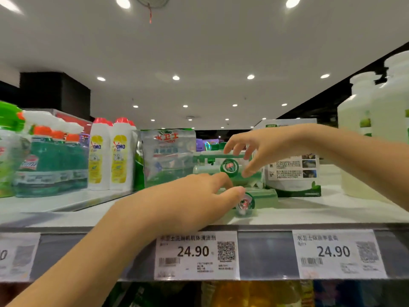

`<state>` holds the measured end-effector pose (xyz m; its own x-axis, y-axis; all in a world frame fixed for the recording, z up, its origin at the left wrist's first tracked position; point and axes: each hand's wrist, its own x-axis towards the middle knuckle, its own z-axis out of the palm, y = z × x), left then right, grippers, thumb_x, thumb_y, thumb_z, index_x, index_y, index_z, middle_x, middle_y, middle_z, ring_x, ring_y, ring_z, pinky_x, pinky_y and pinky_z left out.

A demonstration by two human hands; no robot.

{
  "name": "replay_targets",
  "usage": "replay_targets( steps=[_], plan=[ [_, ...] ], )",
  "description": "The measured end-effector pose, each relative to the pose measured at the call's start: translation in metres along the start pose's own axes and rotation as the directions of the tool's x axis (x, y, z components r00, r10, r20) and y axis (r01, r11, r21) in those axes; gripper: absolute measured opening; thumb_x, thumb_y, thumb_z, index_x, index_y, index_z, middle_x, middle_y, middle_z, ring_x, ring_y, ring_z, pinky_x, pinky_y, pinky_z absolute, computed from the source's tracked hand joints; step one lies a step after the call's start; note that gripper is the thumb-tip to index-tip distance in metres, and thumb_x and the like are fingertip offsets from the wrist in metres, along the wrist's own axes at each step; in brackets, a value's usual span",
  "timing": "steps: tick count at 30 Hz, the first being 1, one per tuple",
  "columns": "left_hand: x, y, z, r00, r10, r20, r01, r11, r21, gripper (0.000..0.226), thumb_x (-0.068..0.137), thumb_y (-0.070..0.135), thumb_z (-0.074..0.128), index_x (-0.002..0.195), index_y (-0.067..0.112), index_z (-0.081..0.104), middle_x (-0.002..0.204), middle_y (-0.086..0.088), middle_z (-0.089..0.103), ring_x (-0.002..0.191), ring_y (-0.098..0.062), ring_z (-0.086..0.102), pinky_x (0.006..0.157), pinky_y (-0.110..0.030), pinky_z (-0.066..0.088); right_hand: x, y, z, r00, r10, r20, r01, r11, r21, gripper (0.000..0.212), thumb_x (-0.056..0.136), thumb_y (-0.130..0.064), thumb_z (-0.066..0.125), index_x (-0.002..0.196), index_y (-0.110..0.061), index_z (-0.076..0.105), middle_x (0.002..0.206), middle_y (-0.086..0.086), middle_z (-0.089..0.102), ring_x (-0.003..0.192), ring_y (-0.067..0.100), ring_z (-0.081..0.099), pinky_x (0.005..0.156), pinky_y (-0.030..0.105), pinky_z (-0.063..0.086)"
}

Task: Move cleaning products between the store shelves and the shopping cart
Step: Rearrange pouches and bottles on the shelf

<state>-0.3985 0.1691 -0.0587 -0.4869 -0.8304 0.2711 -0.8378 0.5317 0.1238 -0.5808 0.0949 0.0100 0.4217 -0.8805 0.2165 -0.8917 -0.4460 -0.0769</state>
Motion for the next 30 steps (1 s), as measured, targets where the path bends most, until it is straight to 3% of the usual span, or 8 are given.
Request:
replay_targets(
  steps=[5, 10, 15, 18, 20, 22, 25, 30],
  plan=[
    [0.002, -0.003, 0.000, 1.000, 0.016, 0.012, -0.016, 1.000, 0.014, 0.037, 0.099, 0.048, 0.021, 0.130, 0.037, 0.038, 0.123, 0.006, 0.050, 0.108, -0.011, 0.048, 0.091, -0.031, 0.039, 0.007, 0.006, 0.020, 0.995, -0.078, -0.054, 0.078, 0.997, 0.000, 0.055, 0.083, -0.030, 0.074, 0.131, -0.033, 0.047, 0.129, -0.009, 0.053, 0.116, 0.013, 0.052, 0.091, 0.024, 0.044],
    [0.003, -0.006, 0.000, 0.999, 0.048, -0.009, -0.047, 0.999, 0.026, 0.033, 0.098, 0.046, 0.018, 0.120, 0.036, 0.040, 0.105, 0.008, 0.053, 0.094, -0.007, 0.050, 0.085, -0.027, 0.042, 0.006, 0.005, 0.024, 0.986, -0.140, -0.095, 0.142, 0.990, 0.013, 0.030, 0.088, -0.024, 0.070, 0.116, -0.027, 0.058, 0.117, -0.010, 0.061, 0.109, 0.012, 0.058, 0.092, 0.028, 0.049],
    [0.004, -0.006, 0.008, 0.987, 0.132, -0.092, -0.111, 0.973, 0.202, 0.032, 0.103, 0.039, 0.019, 0.124, 0.025, 0.039, 0.112, 0.010, 0.050, 0.100, -0.011, 0.050, 0.076, -0.025, 0.040, 0.006, 0.012, 0.025, 0.978, -0.133, -0.160, 0.145, 0.988, 0.062, 0.028, 0.091, -0.014, 0.064, 0.118, -0.022, 0.058, 0.115, -0.006, 0.064, 0.107, 0.012, 0.061, 0.096, 0.030, 0.049],
    [0.002, -0.008, 0.006, 0.988, 0.151, -0.021, -0.134, 0.929, 0.345, 0.031, 0.104, 0.038, 0.015, 0.132, 0.030, 0.026, 0.130, 0.014, 0.037, 0.120, -0.009, 0.041, 0.095, -0.027, 0.033, 0.007, 0.017, 0.027, 0.973, -0.101, -0.208, 0.135, 0.978, 0.157, 0.028, 0.092, -0.013, 0.062, 0.118, -0.022, 0.054, 0.115, -0.005, 0.063, 0.108, 0.014, 0.060, 0.094, 0.030, 0.050],
    [0.001, -0.010, 0.004, 0.989, 0.144, -0.022, -0.129, 0.939, 0.319, 0.032, 0.104, 0.038, 0.016, 0.133, 0.029, 0.025, 0.134, 0.011, 0.037, 0.124, -0.012, 0.040, 0.101, -0.032, 0.034, 0.009, 0.019, 0.028, 0.969, -0.086, -0.231, 0.128, 0.976, 0.176, 0.024, 0.094, -0.013, 0.059, 0.116, -0.021, 0.053, 0.109, -0.007, 0.061, 0.104, 0.012, 0.059, 0.085, 0.022, 0.047],
    [0.004, -0.009, 0.008, 0.989, 0.137, -0.061, -0.119, 0.965, 0.233, 0.035, 0.102, 0.041, 0.014, 0.123, 0.026, 0.039, 0.122, 0.005, 0.050, 0.110, -0.013, 0.051, 0.093, -0.031, 0.044, 0.009, 0.020, 0.029, 0.968, -0.065, -0.242, 0.119, 0.969, 0.217, 0.023, 0.096, -0.013, 0.056, 0.118, -0.020, 0.053, 0.107, -0.008, 0.061, 0.103, 0.010, 0.058, 0.081, 0.018, 0.045],
    [0.007, -0.006, 0.018, 0.959, 0.099, -0.264, -0.097, 0.995, 0.024, 0.036, 0.088, 0.053, 0.017, 0.074, 0.030, 0.040, 0.067, 0.009, 0.046, 0.057, -0.003, 0.042, 0.053, -0.012, 0.036, 0.009, 0.020, 0.032, 0.965, -0.039, -0.259, 0.112, 0.956, 0.270, 0.026, 0.098, -0.014, 0.054, 0.123, -0.020, 0.051, 0.109, -0.007, 0.061, 0.104, 0.009, 0.057, 0.085, 0.022, 0.046],
    [0.010, -0.008, 0.023, 0.934, 0.104, -0.343, -0.116, 0.993, -0.016, 0.035, 0.085, 0.053, 0.019, 0.065, 0.027, 0.032, 0.057, 0.005, 0.038, 0.049, -0.007, 0.034, 0.047, -0.015, 0.031, 0.008, 0.018, 0.031, 0.969, -0.044, -0.243, 0.109, 0.960, 0.258, 0.027, 0.097, -0.015, 0.055, 0.123, -0.021, 0.051, 0.112, -0.006, 0.061, 0.109, 0.012, 0.058, 0.090, 0.026, 0.047]
  ],
)
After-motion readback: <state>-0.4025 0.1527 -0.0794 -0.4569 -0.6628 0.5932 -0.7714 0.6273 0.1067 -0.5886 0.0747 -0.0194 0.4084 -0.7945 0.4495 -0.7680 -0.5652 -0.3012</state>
